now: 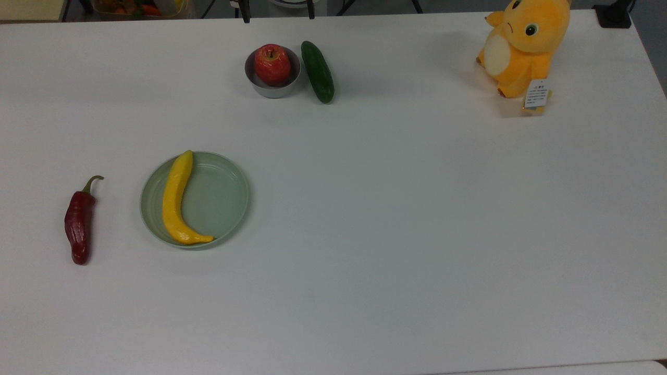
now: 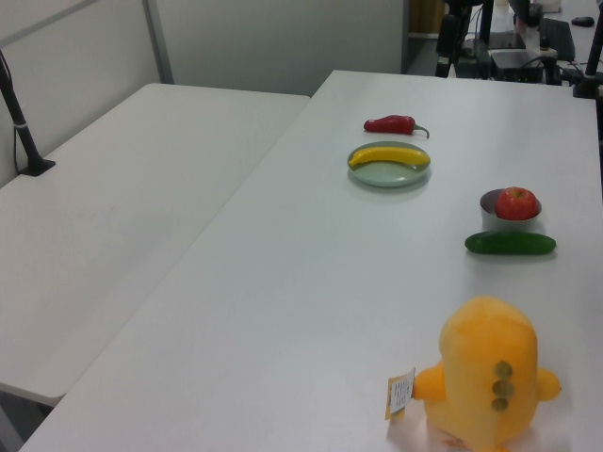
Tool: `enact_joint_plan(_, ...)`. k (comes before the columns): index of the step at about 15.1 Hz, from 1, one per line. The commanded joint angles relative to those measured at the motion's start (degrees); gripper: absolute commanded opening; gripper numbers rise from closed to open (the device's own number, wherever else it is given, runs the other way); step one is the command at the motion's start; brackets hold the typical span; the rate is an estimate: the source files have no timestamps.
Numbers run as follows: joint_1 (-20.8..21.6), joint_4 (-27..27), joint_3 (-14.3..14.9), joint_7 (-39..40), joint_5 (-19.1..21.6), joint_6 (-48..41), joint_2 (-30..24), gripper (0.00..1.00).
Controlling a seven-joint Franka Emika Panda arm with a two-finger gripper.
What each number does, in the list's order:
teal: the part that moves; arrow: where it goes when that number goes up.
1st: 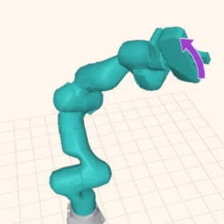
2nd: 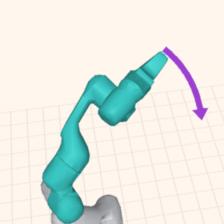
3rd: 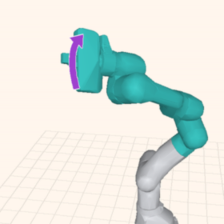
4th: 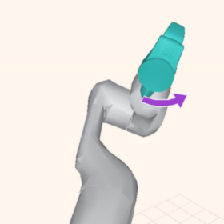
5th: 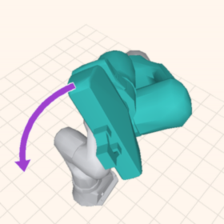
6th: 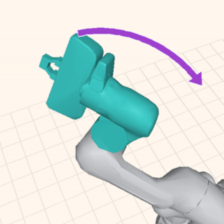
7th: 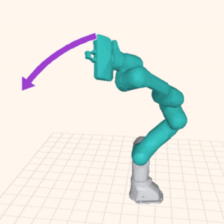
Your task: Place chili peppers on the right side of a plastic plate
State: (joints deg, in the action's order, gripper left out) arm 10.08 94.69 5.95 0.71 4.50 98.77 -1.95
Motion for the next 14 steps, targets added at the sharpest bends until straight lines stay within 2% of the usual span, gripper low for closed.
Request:
enact_joint_plan(1, 1.2, -0.9, 0.8, 1.0, 0.4, -0.2, 0.4, 1.00)
enact_joint_plan(14, 0.5, -0.9, 0.8, 1.5, 0.8, -0.2, 0.4, 1.00)
